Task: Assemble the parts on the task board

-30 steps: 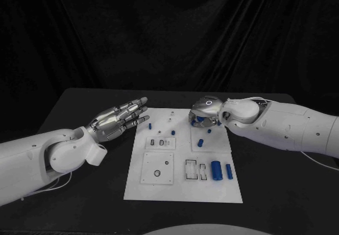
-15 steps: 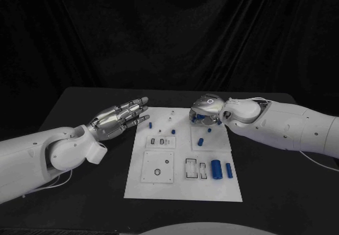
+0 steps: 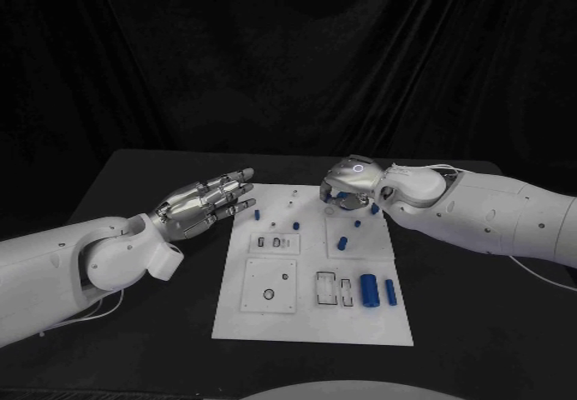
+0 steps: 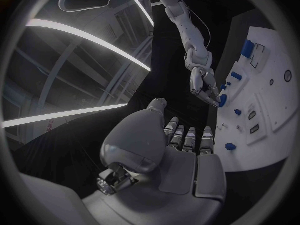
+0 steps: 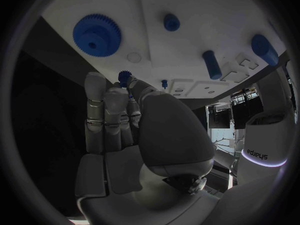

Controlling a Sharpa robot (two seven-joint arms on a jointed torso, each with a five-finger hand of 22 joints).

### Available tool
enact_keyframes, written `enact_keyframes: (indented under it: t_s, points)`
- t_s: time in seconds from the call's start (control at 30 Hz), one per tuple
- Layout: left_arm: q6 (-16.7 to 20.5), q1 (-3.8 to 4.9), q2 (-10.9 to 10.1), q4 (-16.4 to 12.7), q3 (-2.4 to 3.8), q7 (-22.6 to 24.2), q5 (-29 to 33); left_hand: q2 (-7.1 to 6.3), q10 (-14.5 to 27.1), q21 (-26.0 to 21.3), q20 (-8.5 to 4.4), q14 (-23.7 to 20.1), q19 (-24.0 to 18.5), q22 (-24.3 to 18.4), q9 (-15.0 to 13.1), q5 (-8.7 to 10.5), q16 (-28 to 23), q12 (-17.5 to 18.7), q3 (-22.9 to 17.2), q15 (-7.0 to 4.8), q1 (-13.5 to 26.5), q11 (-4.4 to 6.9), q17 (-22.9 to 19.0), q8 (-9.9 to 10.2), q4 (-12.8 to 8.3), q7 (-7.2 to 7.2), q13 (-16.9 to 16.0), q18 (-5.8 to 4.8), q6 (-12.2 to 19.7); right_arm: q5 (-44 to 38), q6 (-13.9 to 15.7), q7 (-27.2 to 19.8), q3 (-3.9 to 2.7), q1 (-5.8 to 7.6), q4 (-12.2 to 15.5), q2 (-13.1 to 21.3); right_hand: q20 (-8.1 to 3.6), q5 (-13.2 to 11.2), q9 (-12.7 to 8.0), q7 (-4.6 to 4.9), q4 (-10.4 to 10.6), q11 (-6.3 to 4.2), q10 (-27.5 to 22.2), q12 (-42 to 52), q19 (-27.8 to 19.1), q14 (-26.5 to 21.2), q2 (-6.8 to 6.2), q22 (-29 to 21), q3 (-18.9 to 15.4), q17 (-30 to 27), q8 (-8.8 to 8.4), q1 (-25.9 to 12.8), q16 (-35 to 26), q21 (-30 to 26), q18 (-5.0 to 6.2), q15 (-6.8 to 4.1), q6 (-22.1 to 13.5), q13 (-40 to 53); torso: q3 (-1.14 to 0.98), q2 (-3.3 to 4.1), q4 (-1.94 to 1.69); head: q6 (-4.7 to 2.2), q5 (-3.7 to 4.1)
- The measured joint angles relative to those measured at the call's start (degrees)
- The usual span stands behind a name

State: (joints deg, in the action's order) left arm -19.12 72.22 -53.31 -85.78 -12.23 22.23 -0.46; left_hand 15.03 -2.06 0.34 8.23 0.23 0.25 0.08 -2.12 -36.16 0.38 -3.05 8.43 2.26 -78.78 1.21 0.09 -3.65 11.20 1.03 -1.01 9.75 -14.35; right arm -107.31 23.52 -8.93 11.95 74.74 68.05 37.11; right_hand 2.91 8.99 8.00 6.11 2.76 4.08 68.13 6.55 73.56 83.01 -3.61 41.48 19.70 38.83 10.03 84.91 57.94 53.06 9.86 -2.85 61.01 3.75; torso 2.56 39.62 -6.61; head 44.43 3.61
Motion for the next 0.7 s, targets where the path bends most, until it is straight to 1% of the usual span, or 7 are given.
enact_keyframes:
  t_s: [0.17,0.3,0.37,0.43,0.53,0.57,0.7]
  points:
    - [0.03,0.00,-0.11,-0.07,0.00,-0.14,0.00,0.00,0.00,0.00,0.00,0.00,0.00,0.00,0.00,0.00,0.00,0.00,0.00,0.00,0.00,0.00,0.00,-0.23,0.00,0.00,-0.03,0.00,0.00,1.40,0.10,-0.22,-0.06,1.76,-0.08,-1.26,0.17,0.00,0.00,0.00,0.00,0.19,0.21,-0.02,-0.17,-0.04,0.00,0.26,0.00,0.18,0.00,0.00,0.18,0.00,0.00,0.34,0.00,0.00,0.04,-0.05,0.04,-0.09,-0.21]
    - [0.08,0.00,-0.13,-0.10,0.00,-0.23,0.00,0.00,0.00,0.00,0.00,0.00,0.00,0.00,-0.06,-0.29,0.00,-0.24,-0.08,0.00,0.00,0.00,0.06,-0.23,-0.40,0.00,-0.03,0.00,-0.26,2.20,0.03,-0.41,-0.08,2.59,-0.84,-2.94,0.25,-0.01,-0.01,0.24,0.00,0.39,0.42,-0.14,-0.25,-0.04,-0.04,0.46,0.00,0.31,0.00,0.03,0.18,0.23,-0.01,0.35,0.17,0.00,0.06,-0.06,0.01,-0.11,-0.32]
    - [0.10,0.00,-0.08,-0.09,0.00,-0.27,-0.01,0.12,0.00,0.00,0.00,0.00,0.00,0.00,-0.05,-0.57,0.00,-0.24,-0.25,0.00,-0.12,0.00,0.06,-0.23,-0.57,0.00,-0.03,0.00,-0.41,2.48,-0.07,-0.51,-0.08,2.80,-1.39,-3.83,0.37,-0.01,-0.01,0.43,0.11,0.44,0.48,-0.20,-0.37,-0.04,-0.23,0.52,0.10,0.34,0.00,0.23,0.18,0.23,-0.01,0.35,-0.01,0.00,0.06,-0.07,-0.06,-0.27,-0.45]
    - [0.14,0.00,-0.06,-0.10,0.00,-0.32,-0.01,0.23,0.00,0.00,0.00,0.00,0.00,0.00,-0.06,-0.68,0.00,-0.24,-0.39,0.00,-0.23,0.00,0.06,-0.23,-0.71,0.00,-0.03,0.00,-0.41,2.74,-0.23,-0.63,-0.08,2.96,-2.04,-4.79,0.40,-0.01,-0.01,0.67,0.15,0.59,0.63,-0.24,-0.40,-0.24,-0.24,0.69,0.17,0.33,-0.39,0.23,0.18,0.26,-0.01,0.56,-0.25,-0.01,0.08,-0.07,-0.12,-0.69,-0.56]
    - [0.23,0.00,-0.18,-0.32,0.00,-0.33,-0.01,0.23,0.00,0.00,0.00,0.00,0.00,0.01,-0.09,-0.90,0.00,-0.46,-0.55,0.00,-0.23,0.00,0.06,-0.45,-0.87,0.12,-0.08,0.00,-0.53,3.03,-0.60,-0.80,-0.07,3.07,-3.25,-6.13,0.58,-0.20,-0.01,0.73,-0.07,0.60,0.63,-0.36,-0.58,-0.25,-0.24,0.99,0.40,0.33,-0.51,0.23,0.18,0.46,-0.01,0.56,-0.31,-0.02,0.09,-0.08,-0.18,-1.03,-0.62]
    - [0.25,0.00,-0.21,-0.37,0.00,-0.33,-0.01,0.23,0.00,0.00,0.00,0.00,0.00,0.01,-0.11,-0.91,0.00,-0.49,-0.56,0.00,-0.23,0.00,0.06,-0.45,-0.88,0.17,-0.08,0.00,-0.60,3.05,-0.65,-0.82,-0.07,3.08,-3.39,-6.27,0.58,-0.20,-0.01,0.73,-0.07,0.60,0.63,-0.36,-0.58,-0.24,-0.24,1.01,0.40,0.33,-0.51,0.22,0.18,0.46,-0.01,0.56,-0.31,-0.02,0.09,-0.08,-0.18,-1.05,-0.62]
    - [0.63,0.00,-0.77,-0.93,0.00,-0.07,-0.01,0.46,0.00,0.00,0.00,0.00,0.00,0.07,-0.30,-2.37,0.00,-0.88,-1.33,0.00,-0.46,0.00,0.14,-1.11,-2.00,0.00,-0.14,0.00,-2.25,3.31,-1.24,-1.03,-0.06,3.14,-5.45,-8.07,0.58,0.10,-0.01,0.73,-0.07,0.59,0.63,-0.45,-0.58,-0.24,-0.25,1.22,0.40,0.33,-0.51,0.21,0.17,0.78,-0.01,0.55,-0.31,-0.08,0.09,-0.03,-0.22,-1.10,-0.39]
